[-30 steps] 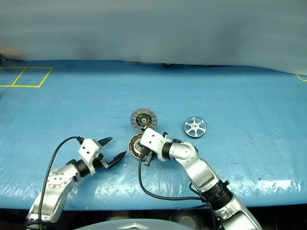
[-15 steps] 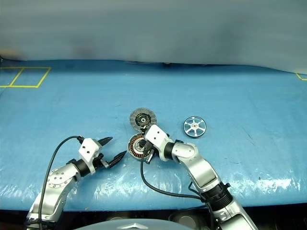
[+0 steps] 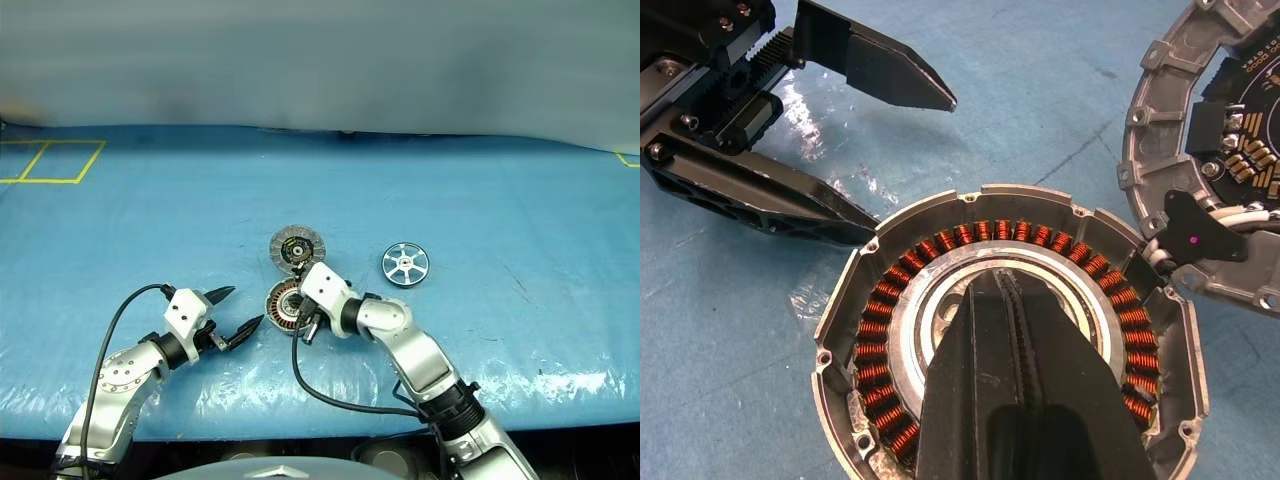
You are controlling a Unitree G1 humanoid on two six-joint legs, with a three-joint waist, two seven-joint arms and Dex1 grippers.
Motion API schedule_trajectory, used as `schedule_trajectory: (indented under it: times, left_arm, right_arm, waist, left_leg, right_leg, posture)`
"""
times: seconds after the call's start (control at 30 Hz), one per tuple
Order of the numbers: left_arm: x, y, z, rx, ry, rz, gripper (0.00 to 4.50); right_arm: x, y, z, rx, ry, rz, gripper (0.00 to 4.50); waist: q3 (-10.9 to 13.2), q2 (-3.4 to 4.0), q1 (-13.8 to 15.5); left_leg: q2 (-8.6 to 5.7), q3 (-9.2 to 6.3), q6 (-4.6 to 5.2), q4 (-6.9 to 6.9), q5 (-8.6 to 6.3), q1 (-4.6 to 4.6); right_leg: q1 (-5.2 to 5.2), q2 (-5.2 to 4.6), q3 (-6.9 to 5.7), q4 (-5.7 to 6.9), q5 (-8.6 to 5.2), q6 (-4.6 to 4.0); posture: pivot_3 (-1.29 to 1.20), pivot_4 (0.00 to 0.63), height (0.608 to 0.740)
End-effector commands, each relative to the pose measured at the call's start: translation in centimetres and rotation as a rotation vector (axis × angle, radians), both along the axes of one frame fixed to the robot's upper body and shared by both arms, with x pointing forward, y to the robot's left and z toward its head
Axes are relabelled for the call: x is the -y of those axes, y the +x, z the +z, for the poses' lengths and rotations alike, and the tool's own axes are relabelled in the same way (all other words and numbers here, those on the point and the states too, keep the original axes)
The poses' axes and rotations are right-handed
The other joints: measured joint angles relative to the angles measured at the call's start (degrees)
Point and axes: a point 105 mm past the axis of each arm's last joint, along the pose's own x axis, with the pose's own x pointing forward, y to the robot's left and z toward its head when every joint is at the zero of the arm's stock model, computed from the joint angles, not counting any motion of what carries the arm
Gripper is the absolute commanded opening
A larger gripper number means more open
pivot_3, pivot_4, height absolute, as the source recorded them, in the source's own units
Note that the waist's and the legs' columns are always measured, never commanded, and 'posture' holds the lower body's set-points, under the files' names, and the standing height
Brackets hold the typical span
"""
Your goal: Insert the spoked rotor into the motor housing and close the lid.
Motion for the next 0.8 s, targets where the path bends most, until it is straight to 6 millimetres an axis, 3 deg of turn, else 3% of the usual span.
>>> schedule_trajectory:
  times: [0.03, 0.23, 0.53, 0.8]
  left_arm:
    - [-0.2, 0.1, 0.6, 0.029, -0.002, 0.007, 4.5]
    - [-0.3, 0.1, 0.6, 0.031, 0.001, 0.009, 4.5]
    - [-0.1, 0.2, 0.6, 0.029, 0.001, 0.0, 4.5]
    - [0.1, 0.3, 0.6, 0.028, -0.001, -0.008, 4.5]
  right_arm:
    - [0.0, -0.1, -1.0, -0.01, -0.048, 0.002, 0.02]
    - [0.9, 0.3, -2.2, 0.013, -0.14, -0.019, 0.02]
    - [0.2, -0.2, 2.0, 0.09, 0.011, 0.011, 0.02]
    - [0.4, -0.3, 2.1, 0.094, -0.009, 0.017, 0.02]
  waist:
    - [0.0, 0.0, -0.1]
    - [0.0, -0.01, -0.1]
    - [0.0, 0.0, 0.1]
    - [0.0, -0.01, 0.1]
  left_leg:
    - [0.0, 0.0, 0.0, 0.0, 0.0, 0.0]
    - [0.0, 0.0, -0.02, 0.0, 0.01, 0.09]
    - [0.0, 0.0, 0.0, 0.0, 0.0, 0.03]
    - [0.0, 0.0, 0.0, -0.01, 0.0, -0.03]
  right_leg:
    - [0.0, 0.0, 0.0, 0.0, 0.0, 0.0]
    - [0.07, 0.0, 0.0, 0.02, 0.0, 0.0]
    - [0.03, -0.01, 0.01, -0.01, 0.0, 0.0]
    - [-0.03, -0.01, 0.0, -0.02, 0.0, 0.0]
  posture:
    - [0.0, 0.15, 0.74]
    - [0.0, 0.15, 0.74]
    - [0.0, 0.15, 0.74]
    - [0.0, 0.15, 0.74]
